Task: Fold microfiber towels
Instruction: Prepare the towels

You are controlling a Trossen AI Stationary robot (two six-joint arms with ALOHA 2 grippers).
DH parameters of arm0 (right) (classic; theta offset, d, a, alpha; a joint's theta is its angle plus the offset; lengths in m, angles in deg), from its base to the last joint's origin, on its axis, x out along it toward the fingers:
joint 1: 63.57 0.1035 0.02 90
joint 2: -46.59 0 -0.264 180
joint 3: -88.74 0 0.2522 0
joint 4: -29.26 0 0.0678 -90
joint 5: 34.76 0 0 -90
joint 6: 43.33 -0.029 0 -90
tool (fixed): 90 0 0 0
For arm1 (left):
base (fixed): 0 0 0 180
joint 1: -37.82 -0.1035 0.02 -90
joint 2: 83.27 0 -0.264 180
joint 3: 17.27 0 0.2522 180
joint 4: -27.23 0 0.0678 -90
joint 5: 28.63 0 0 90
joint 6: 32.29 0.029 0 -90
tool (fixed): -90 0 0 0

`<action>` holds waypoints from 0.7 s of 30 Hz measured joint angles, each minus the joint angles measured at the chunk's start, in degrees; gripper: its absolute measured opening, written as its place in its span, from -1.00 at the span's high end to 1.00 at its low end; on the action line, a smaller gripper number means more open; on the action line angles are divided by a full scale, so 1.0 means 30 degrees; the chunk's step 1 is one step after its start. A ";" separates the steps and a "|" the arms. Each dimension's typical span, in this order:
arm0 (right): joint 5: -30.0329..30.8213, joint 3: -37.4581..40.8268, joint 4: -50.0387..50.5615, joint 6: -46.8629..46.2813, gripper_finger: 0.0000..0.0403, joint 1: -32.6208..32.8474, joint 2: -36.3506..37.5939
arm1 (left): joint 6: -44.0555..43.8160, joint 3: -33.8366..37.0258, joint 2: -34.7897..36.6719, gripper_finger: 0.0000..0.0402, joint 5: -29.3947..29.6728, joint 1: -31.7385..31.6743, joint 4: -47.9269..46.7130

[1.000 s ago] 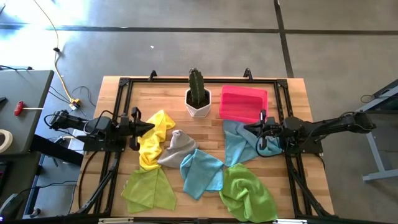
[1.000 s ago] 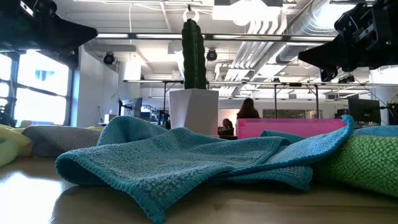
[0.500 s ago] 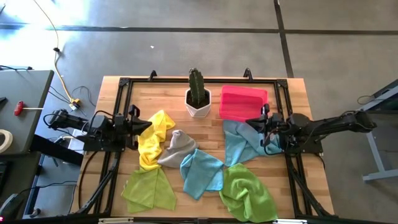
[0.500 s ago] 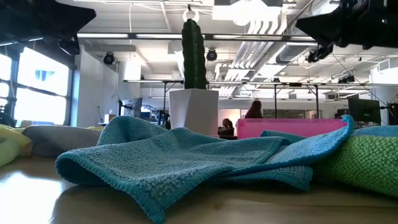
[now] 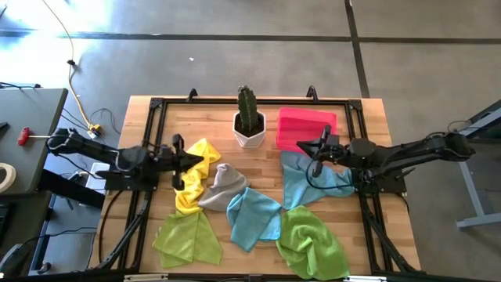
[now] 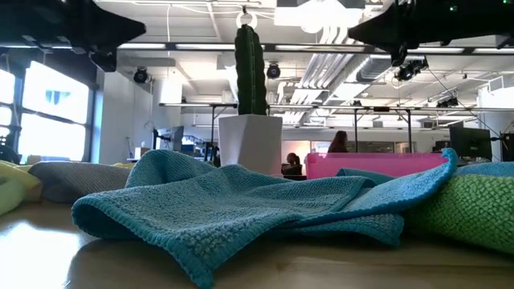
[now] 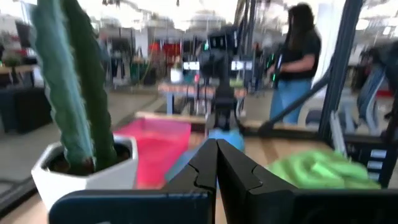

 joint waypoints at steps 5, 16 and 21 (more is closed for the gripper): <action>-0.0848 -0.0257 -0.0025 -0.2485 1.00 0.0000 -0.1657 | -0.1319 -0.1540 -0.4531 1.00 0.0110 0.0000 -0.0379; -0.5208 -0.0257 -0.0678 -0.6080 1.00 0.0636 -0.5220 | -0.9319 -0.5684 -1.1942 1.00 -0.0648 0.0003 -1.1420; -0.5209 -0.0257 -0.2339 -0.6510 1.00 0.1899 -0.6883 | -1.3963 -0.6559 -1.3281 1.00 -0.1647 0.0007 -1.7774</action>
